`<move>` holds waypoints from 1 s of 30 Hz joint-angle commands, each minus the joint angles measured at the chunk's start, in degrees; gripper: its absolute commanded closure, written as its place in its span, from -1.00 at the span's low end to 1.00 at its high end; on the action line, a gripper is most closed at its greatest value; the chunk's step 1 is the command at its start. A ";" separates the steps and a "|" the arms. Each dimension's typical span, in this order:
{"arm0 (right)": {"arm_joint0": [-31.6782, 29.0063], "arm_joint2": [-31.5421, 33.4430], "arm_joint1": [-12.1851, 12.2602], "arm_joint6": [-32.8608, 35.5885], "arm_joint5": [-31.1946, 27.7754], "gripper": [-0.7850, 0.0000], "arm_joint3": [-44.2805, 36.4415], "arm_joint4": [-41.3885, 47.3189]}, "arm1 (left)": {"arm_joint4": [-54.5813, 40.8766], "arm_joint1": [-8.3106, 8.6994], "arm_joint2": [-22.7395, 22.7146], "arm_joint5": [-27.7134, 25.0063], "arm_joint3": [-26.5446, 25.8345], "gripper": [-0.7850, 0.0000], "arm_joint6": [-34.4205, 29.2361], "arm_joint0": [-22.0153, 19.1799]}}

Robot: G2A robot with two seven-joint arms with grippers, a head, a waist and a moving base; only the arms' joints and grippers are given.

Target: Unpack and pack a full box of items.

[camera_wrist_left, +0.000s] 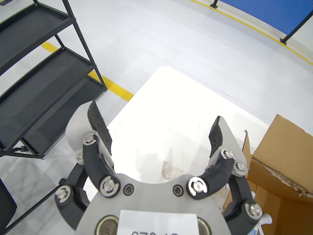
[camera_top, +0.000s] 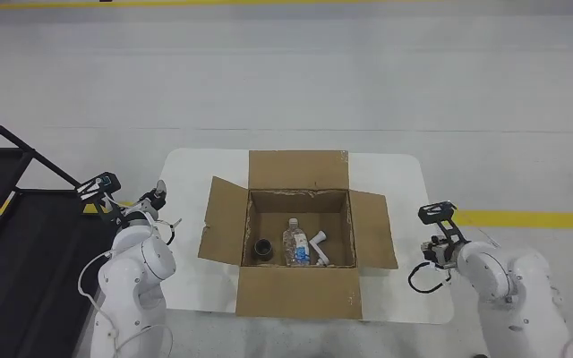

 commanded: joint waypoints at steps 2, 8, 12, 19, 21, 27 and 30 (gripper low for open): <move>-0.27 0.87 0.20 0.51 -0.40 1.00 -5.21 2.11 | 0.00 0.00 0.00 0.00 0.00 -1.00 0.00 0.00; -0.41 -3.24 0.44 2.47 -0.16 1.00 -17.21 0.26 | 0.00 0.00 0.00 0.00 0.00 -1.00 0.00 0.00; 1.85 -13.65 0.26 2.27 0.22 1.00 -20.37 -7.38 | 0.00 0.00 0.00 0.00 0.00 -1.00 0.00 0.00; 13.00 -34.70 -1.81 -1.21 4.58 1.00 -7.60 -18.51 | 0.00 0.00 0.00 0.00 0.00 -1.00 0.00 0.00; 17.05 -39.85 -2.78 -1.16 5.51 1.00 -1.03 -20.68 | 0.00 0.00 0.00 0.00 0.00 -1.00 0.00 0.00; 26.19 -49.18 -6.08 -2.60 10.29 1.00 14.27 -19.46 | 0.00 0.00 0.00 0.00 0.00 -1.00 0.00 0.00; 30.49 -52.27 -7.77 -3.37 12.01 1.00 21.71 -18.67 | 0.00 0.00 0.00 0.00 0.00 -1.00 0.00 0.00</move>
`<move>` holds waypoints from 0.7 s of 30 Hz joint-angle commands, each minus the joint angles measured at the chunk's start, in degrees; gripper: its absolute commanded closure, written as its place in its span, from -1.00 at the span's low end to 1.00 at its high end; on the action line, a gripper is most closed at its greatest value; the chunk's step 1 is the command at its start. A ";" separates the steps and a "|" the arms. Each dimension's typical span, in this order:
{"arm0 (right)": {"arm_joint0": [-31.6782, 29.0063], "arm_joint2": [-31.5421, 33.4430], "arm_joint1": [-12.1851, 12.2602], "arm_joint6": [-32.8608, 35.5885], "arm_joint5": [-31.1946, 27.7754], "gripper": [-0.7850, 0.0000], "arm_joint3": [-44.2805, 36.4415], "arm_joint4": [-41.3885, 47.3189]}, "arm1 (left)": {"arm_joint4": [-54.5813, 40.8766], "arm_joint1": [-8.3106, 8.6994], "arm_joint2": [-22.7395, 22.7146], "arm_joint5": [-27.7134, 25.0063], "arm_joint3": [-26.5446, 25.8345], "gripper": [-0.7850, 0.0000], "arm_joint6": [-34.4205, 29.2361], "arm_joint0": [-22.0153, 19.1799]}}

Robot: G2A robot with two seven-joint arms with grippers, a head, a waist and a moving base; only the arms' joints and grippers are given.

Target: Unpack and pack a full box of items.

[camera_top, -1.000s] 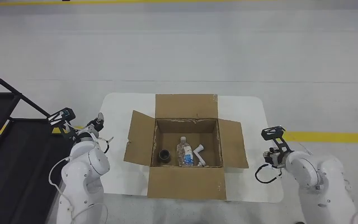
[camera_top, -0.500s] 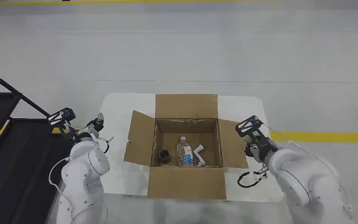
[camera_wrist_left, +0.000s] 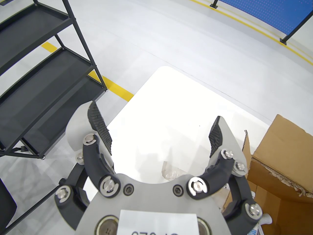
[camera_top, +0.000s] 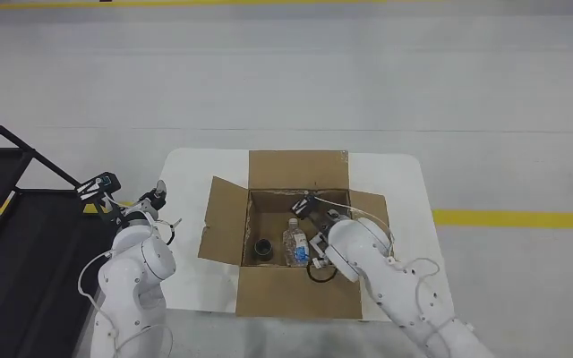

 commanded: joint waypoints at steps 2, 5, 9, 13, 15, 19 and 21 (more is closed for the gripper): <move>4.30 -3.36 -1.78 -0.82 1.28 1.00 8.23 0.12 | 0.00 0.00 0.00 0.00 0.00 -1.00 0.00 0.00; 7.61 -6.20 -3.58 -1.89 2.21 1.00 14.67 0.48 | 0.00 0.00 0.00 0.00 0.00 -1.00 0.00 0.00; 10.91 -9.38 -5.89 -3.39 2.54 1.00 21.34 1.18 | 0.00 0.00 0.00 0.00 0.00 -1.00 0.00 0.00; 13.30 -12.31 -8.22 -4.60 2.46 1.00 26.64 1.91 | 0.00 0.00 0.00 0.00 0.00 -1.00 0.00 0.00; 14.25 -13.40 -9.36 -5.43 2.60 1.00 29.15 2.48 | 0.00 0.00 0.00 0.00 0.00 -1.00 0.00 0.00; 15.96 -15.08 -11.51 -6.96 2.34 1.00 34.36 3.68 | 0.00 0.00 0.00 0.00 0.00 -1.00 0.00 0.00; 16.76 -15.38 -12.54 -7.70 2.06 0.83 36.80 5.11 | 0.00 0.00 0.00 0.00 0.00 -1.00 0.00 0.00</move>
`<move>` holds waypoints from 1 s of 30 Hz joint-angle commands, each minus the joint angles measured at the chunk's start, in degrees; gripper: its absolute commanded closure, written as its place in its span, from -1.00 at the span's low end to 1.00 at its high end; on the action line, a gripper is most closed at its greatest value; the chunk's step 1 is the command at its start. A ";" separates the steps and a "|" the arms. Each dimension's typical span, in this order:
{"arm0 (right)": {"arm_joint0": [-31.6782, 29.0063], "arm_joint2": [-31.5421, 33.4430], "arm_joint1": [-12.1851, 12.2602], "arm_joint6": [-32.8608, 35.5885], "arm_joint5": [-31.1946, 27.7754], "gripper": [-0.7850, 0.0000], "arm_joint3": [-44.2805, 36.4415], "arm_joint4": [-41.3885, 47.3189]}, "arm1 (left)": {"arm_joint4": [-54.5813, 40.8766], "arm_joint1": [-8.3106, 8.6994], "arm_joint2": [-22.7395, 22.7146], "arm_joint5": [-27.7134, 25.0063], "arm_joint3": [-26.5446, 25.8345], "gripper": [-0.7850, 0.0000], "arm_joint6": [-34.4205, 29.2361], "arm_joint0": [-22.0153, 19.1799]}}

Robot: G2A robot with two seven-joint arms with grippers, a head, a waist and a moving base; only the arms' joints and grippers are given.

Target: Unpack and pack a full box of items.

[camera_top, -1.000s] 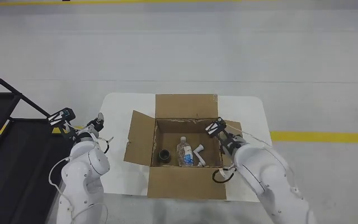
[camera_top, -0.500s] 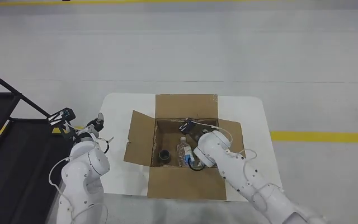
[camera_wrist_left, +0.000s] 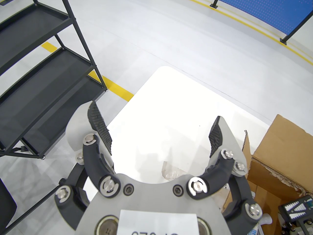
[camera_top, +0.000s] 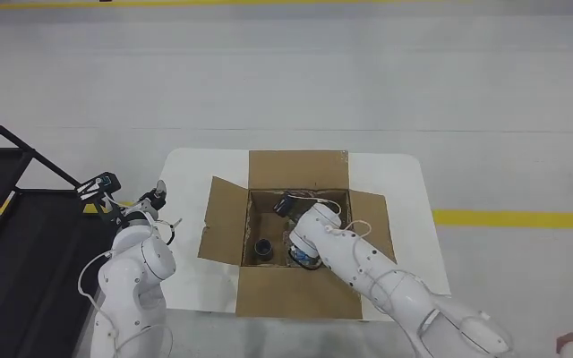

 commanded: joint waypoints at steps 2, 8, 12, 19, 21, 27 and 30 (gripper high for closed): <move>1.11 -0.53 -1.44 -1.40 -1.03 0.66 3.34 1.79 | 0.00 0.00 0.00 0.00 0.00 -1.00 0.00 0.00; 2.62 -1.48 -3.81 -3.29 -1.52 0.14 8.41 2.89 | 0.00 0.00 0.00 0.00 0.00 -1.00 0.00 0.00; 3.30 -1.47 -4.91 -4.32 -1.68 0.00 10.99 3.36 | 0.00 0.00 0.00 0.00 0.00 -1.00 0.00 0.00; 2.99 1.20 -4.66 -6.82 -2.58 -0.01 8.13 3.76 | 0.00 0.00 0.00 0.00 0.00 -1.00 0.00 0.00; 1.63 3.33 -3.55 -6.64 -3.19 -0.34 3.99 3.80 | 0.00 0.00 0.00 0.00 0.00 -1.00 0.00 0.00; -9.80 15.36 2.64 -0.10 -6.50 -0.76 -20.82 0.50 | 0.00 0.00 0.00 0.00 0.00 -1.00 0.00 0.00; -18.46 25.87 5.75 4.06 -10.21 -0.84 -36.72 2.16 | 0.00 0.00 0.00 0.00 0.00 -1.00 0.00 0.00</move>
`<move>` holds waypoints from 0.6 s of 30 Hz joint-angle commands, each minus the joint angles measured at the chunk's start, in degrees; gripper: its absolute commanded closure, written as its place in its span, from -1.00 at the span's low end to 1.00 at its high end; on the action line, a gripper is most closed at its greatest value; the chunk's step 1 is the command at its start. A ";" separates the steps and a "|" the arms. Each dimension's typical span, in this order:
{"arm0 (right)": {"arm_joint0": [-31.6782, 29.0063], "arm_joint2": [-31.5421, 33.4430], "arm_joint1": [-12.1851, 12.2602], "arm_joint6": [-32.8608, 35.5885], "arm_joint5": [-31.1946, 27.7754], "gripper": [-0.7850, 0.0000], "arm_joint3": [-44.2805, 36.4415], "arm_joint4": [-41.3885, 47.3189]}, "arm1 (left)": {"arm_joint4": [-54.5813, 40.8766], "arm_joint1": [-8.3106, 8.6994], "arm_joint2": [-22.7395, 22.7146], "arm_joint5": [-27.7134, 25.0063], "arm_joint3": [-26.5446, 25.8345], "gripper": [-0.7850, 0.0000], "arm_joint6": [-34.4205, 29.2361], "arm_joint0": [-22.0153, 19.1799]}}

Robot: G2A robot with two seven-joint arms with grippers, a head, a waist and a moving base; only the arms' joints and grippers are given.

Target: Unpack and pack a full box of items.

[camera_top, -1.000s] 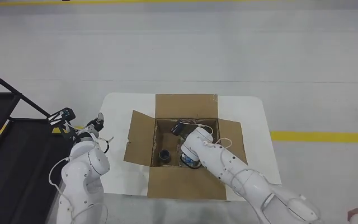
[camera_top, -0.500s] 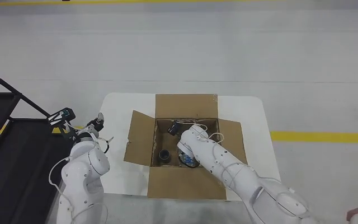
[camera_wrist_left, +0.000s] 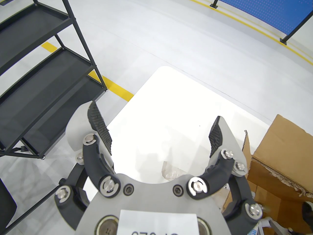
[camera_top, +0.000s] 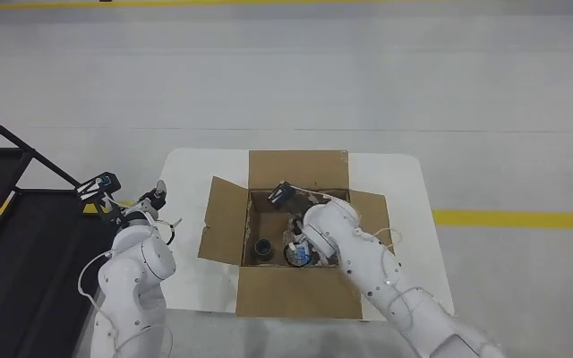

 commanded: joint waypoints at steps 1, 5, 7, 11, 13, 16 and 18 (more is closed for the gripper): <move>-6.62 8.64 1.85 2.65 -2.61 -0.88 -12.61 3.04 | 0.00 0.00 0.00 0.00 0.00 -1.00 0.00 0.00; -13.57 21.40 3.81 5.31 -6.74 -0.86 -23.82 11.99 | 0.00 0.00 0.00 0.00 0.00 -1.00 0.00 0.00; -15.31 26.99 4.37 5.87 -8.08 -0.72 -25.53 19.04 | 0.00 0.00 0.00 0.00 0.00 -1.00 0.00 0.00; -16.48 38.03 5.28 6.86 -9.78 0.65 -22.21 38.26 | 0.00 0.00 0.00 0.00 0.00 -1.00 0.00 0.00; -16.57 42.35 5.72 8.21 -11.21 1.00 -18.75 49.18 | 0.00 0.00 0.00 0.00 0.00 -1.00 0.00 0.00; -16.23 45.73 6.45 10.87 -13.29 1.00 -15.24 58.35 | 0.00 0.00 0.00 0.00 0.00 -1.00 0.00 0.00; -16.12 46.36 6.78 12.02 -13.87 1.00 -13.99 61.96 | 0.00 0.00 0.00 0.00 0.00 -1.00 0.00 0.00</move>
